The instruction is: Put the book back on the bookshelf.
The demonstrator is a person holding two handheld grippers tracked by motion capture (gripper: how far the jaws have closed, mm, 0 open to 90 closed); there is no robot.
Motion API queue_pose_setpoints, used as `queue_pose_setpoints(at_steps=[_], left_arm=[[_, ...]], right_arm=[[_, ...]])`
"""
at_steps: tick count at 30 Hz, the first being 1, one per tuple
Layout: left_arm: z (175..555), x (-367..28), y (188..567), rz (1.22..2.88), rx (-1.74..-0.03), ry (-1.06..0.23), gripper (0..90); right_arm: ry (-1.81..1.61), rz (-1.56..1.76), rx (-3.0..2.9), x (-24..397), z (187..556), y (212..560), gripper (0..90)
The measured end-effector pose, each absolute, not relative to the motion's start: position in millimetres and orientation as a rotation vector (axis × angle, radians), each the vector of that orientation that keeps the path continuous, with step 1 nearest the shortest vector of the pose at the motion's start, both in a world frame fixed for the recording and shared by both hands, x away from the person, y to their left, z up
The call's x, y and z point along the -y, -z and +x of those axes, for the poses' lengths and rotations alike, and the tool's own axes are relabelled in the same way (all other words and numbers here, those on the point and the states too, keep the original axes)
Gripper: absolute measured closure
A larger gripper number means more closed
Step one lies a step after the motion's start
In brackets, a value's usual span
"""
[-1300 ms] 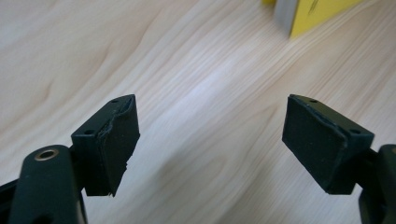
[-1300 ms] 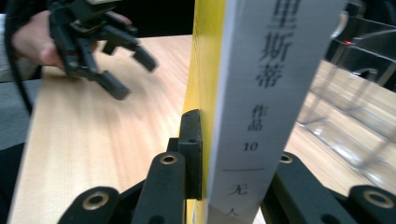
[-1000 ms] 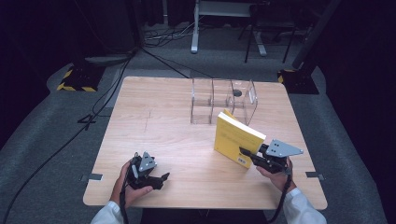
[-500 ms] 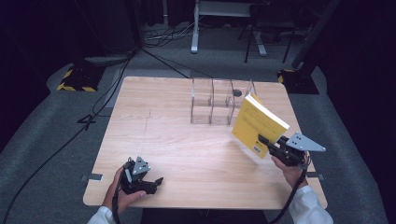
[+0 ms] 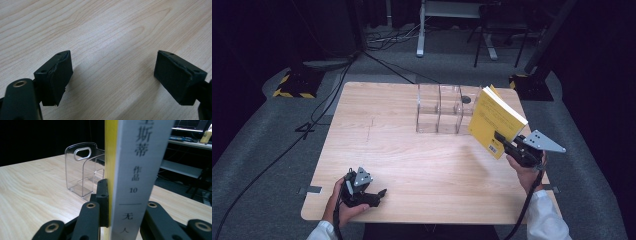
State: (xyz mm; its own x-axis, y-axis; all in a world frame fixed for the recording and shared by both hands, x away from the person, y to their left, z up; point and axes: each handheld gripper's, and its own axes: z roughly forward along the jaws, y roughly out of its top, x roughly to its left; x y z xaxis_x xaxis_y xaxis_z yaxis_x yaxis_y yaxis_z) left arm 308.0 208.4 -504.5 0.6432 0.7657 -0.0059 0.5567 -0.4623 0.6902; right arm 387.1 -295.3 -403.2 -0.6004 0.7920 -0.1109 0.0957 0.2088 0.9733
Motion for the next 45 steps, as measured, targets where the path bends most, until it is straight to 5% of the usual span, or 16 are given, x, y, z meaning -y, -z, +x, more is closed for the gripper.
queue_pose_setpoints(at_steps=[45], left_arm=[[307,-208,504,2.197,-1.017,-0.401,16.0]], right_arm=[[-1.272,0.952,-1.783,239,471,369,76.7]])
